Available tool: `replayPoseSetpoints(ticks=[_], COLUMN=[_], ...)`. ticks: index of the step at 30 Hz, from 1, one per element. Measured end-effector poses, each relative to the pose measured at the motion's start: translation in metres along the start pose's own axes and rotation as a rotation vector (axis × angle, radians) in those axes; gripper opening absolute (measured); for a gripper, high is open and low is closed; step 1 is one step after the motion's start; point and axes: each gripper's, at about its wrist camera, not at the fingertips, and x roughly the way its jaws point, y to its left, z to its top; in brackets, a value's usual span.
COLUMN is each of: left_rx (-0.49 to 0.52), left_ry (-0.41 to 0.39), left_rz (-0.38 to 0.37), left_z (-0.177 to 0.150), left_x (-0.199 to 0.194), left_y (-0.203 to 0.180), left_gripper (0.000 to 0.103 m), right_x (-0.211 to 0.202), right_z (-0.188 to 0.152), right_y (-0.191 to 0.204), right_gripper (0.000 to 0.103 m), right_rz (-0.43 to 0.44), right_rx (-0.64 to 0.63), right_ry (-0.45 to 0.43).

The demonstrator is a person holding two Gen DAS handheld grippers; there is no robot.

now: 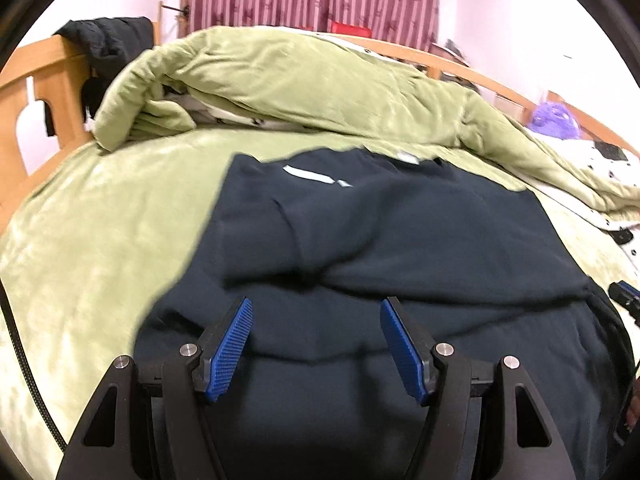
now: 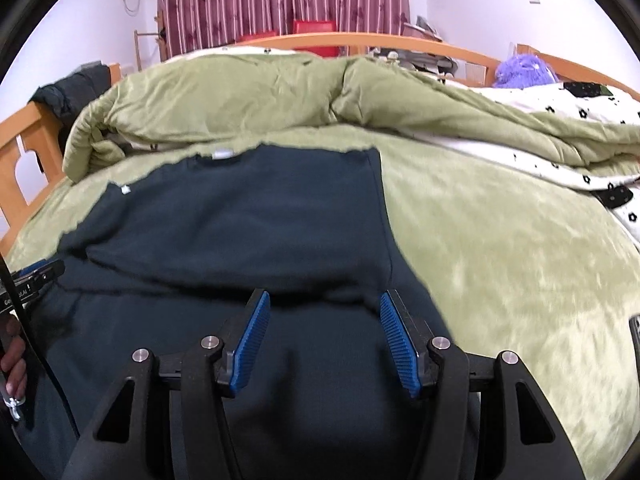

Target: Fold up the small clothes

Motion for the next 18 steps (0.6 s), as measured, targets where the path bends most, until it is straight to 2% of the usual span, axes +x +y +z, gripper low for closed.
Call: replayPoseSetpoints(ticks=[4,6,11,13,14,15,16,17,18], left_rx=[-0.049,-0.094,-0.148,-0.151,-0.151,-0.151,-0.144,-0.114,-0.086], left_ry=[-0.006,0.005,0.047,0.06,0.068,0.074,0.075,0.061,0.042], left_rz=[0.042,0.039,0.034,0.039,0.037,0.038,0.054,0.121,0.162], left_z=[0.019,0.026,0.029,0.028,0.028,0.028,0.028,0.03,0.031], left_x=[0.008,0.015,0.041,0.051,0.056,0.061,0.064,0.066,0.066], left_y=[0.02,0.031,0.045,0.045,0.044,0.043,0.041,0.037,0.034], left_gripper=[0.064,0.064,0.062,0.058,0.049,0.034,0.028,0.01,0.007], right_x=[0.016,0.025,0.051,0.061,0.068,0.073,0.079,0.083,0.087], right_z=[0.022,0.027,0.028,0.025,0.022,0.019,0.017,0.014,0.011], right_y=[-0.003,-0.005,-0.012,-0.013,-0.014,-0.014,-0.015,-0.015,-0.016], right_gripper=[0.057,0.057,0.057,0.057,0.057,0.057,0.057,0.057,0.058], right_rz=[-0.015,-0.022,-0.02,-0.026,-0.035,-0.042,-0.045,-0.05,-0.064], right_rx=[0.025,0.036,0.05,0.048,0.042,0.037,0.03,0.021,0.01], right_ry=[0.007,0.016,0.054,0.075,0.086,0.092,0.1,0.105,0.11])
